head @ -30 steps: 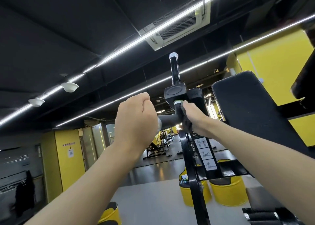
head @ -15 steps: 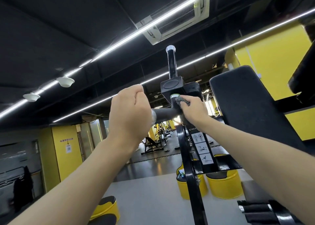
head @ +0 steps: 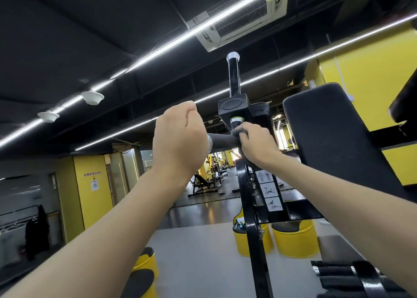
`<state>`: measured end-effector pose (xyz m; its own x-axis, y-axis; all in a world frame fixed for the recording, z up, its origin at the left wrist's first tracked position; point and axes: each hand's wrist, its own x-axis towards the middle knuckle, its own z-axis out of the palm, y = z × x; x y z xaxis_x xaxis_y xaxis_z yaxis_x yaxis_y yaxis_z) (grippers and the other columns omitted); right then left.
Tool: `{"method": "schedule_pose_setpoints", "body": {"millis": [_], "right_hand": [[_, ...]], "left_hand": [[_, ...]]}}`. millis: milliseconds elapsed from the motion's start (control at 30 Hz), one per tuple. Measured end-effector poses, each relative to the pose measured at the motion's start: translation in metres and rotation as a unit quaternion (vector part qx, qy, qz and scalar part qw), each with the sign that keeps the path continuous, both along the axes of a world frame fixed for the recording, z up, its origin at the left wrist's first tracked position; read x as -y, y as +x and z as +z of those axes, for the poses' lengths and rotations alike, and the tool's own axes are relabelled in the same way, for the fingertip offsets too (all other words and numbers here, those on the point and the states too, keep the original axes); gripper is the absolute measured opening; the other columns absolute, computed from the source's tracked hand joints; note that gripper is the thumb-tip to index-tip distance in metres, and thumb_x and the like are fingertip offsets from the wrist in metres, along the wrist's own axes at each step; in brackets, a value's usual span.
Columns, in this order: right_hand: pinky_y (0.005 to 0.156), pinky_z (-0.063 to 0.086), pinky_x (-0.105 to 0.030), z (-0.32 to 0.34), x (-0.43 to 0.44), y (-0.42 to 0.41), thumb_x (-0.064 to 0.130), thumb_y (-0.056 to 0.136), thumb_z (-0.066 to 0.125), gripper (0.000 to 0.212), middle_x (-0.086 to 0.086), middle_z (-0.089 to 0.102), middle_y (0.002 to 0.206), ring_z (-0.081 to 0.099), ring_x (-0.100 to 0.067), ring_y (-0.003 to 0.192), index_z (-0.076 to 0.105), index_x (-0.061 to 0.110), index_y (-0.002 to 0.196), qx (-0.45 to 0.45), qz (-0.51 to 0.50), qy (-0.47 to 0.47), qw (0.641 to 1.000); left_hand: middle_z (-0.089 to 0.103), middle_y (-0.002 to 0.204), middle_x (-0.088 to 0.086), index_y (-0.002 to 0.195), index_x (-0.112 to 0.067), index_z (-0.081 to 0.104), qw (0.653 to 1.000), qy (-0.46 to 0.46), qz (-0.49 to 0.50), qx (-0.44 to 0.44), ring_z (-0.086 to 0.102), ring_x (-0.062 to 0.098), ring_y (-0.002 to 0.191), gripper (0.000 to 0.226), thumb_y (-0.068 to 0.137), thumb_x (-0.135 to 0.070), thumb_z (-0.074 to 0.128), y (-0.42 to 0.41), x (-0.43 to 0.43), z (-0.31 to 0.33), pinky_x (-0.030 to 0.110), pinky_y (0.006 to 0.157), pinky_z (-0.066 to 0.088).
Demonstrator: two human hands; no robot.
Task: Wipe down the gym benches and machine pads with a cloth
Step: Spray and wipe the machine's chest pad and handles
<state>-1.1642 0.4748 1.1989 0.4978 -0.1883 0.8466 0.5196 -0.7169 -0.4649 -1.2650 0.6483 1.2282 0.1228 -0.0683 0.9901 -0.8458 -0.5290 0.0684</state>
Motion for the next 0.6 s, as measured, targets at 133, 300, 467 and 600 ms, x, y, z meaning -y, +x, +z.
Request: {"method": "schedule_pose_setpoints", "body": {"millis": [133,300,467,600], "right_hand": [[0.056,0.043,-0.010,-0.015,0.002,-0.024,0.017,0.102,0.045,0.022,0.001,0.065,0.090,0.060,-0.005,0.072,0.060,0.019,0.118,0.029,0.073,-0.035,0.996],[0.070,0.056,-0.031,-0.004,0.007,-0.015,0.018,0.101,0.045,0.025,-0.008,0.069,0.098,0.065,-0.018,0.078,0.062,0.015,0.119,0.010,0.031,0.010,0.999],[0.072,0.048,-0.027,-0.006,-0.013,-0.031,0.016,0.102,0.041,0.029,-0.008,0.065,0.106,0.062,-0.019,0.088,0.063,0.014,0.120,-0.001,0.014,-0.012,1.000],[0.063,0.051,-0.017,-0.016,-0.027,-0.070,0.014,0.101,0.045,0.025,-0.004,0.067,0.094,0.065,-0.009,0.075,0.064,0.015,0.118,0.074,0.082,-0.041,0.993]], "left_hand": [[0.029,0.050,-0.003,0.055,-0.013,0.030,1.000,-0.014,-0.005,-0.001,0.029,0.015,0.053,0.022,0.076,-0.014,0.031,0.001,0.002,-0.002,0.037,0.052,0.024],[0.028,0.050,-0.005,0.054,-0.015,0.031,1.000,-0.015,-0.002,0.009,0.030,0.014,0.052,0.023,0.077,-0.013,0.032,0.005,0.000,-0.001,0.035,0.051,0.024],[0.029,0.051,-0.003,0.054,-0.012,0.032,1.000,-0.027,-0.005,-0.001,0.031,0.015,0.053,0.022,0.076,-0.014,0.031,0.005,0.002,-0.001,0.036,0.051,0.024],[0.030,0.050,0.001,0.054,-0.008,0.032,0.999,-0.030,-0.013,0.001,0.032,0.017,0.055,0.021,0.074,-0.013,0.031,0.002,0.003,-0.003,0.042,0.052,0.027]]}}
